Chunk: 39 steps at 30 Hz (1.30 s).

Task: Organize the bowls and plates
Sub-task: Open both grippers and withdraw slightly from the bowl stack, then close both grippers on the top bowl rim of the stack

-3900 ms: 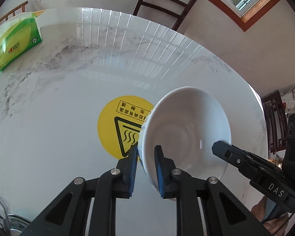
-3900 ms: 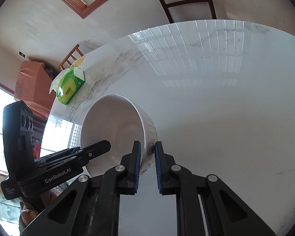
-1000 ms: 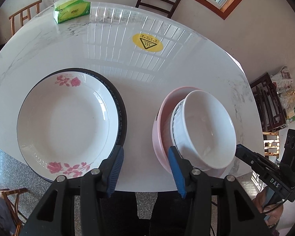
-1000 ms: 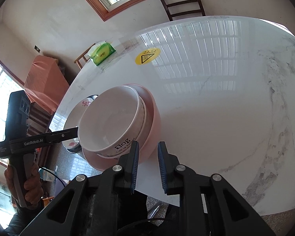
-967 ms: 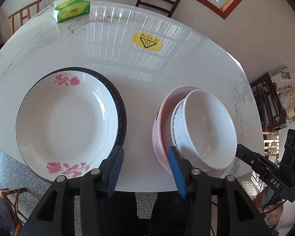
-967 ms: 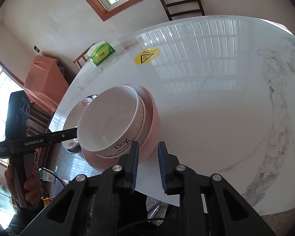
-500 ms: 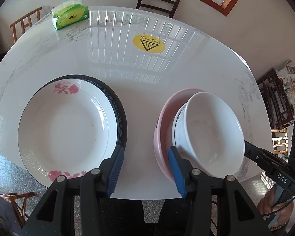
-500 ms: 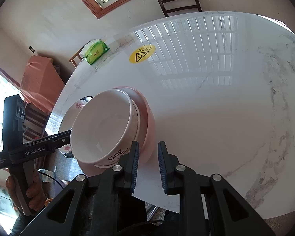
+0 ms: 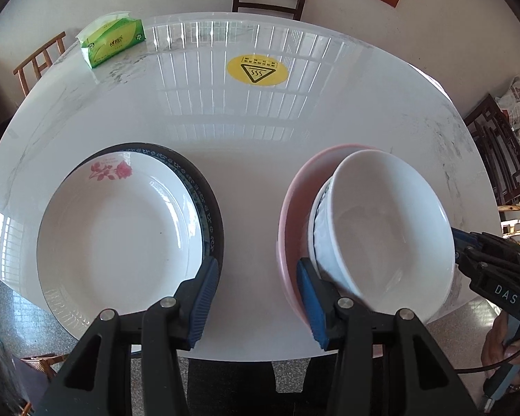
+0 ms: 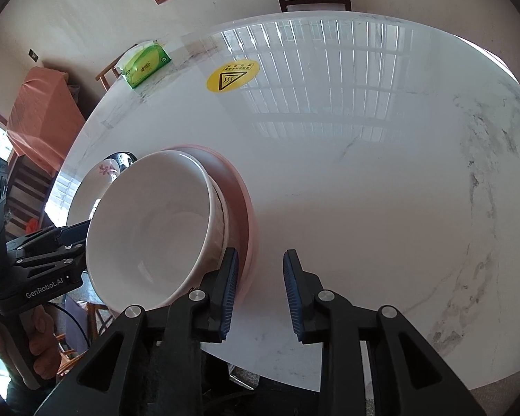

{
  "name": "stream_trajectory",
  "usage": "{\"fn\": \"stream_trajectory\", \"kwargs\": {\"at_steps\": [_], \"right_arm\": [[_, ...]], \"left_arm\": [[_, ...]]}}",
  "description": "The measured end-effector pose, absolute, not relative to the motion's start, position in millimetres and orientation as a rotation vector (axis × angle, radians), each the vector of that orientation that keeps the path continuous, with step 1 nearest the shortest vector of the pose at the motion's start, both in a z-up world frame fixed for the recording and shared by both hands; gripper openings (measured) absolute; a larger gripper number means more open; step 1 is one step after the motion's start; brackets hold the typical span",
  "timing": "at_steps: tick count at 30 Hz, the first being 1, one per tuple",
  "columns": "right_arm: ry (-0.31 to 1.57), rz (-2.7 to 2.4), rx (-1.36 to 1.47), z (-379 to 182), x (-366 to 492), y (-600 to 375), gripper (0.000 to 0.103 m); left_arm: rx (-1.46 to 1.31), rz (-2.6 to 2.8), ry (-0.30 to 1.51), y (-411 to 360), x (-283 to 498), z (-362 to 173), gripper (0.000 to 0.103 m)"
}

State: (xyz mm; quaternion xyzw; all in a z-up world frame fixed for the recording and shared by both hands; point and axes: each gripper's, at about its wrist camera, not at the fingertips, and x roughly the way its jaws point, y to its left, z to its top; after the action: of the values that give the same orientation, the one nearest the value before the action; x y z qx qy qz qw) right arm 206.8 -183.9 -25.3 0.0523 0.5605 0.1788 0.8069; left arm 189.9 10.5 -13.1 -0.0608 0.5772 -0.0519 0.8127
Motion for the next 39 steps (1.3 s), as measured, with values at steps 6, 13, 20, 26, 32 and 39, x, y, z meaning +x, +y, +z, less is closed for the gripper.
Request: {"fn": "stream_trajectory", "kwargs": {"at_steps": [6,13,20,26,32,39], "right_arm": [[1.211,0.361,0.052,-27,208,-179,0.029],[1.159,0.375,0.009,-24,205,-179,0.029],[1.142,0.349,-0.061,-25,209,-179,0.05],[1.184,0.325,-0.068,-27,212,-180,0.058],[1.183,0.348,-0.05,-29,213,-182,0.058],[1.198,0.391,-0.051,-27,213,-180,0.045]], "left_arm": [[-0.221,-0.077,1.249,18,189,-18,0.048],[-0.196,-0.062,1.251,15,186,-18,0.048],[-0.23,-0.055,1.233,18,185,-20,0.048],[-0.249,-0.051,1.206,19,183,-21,0.048],[-0.239,-0.044,1.174,18,181,-20,0.048],[-0.182,-0.038,1.121,13,179,-18,0.048]]}}
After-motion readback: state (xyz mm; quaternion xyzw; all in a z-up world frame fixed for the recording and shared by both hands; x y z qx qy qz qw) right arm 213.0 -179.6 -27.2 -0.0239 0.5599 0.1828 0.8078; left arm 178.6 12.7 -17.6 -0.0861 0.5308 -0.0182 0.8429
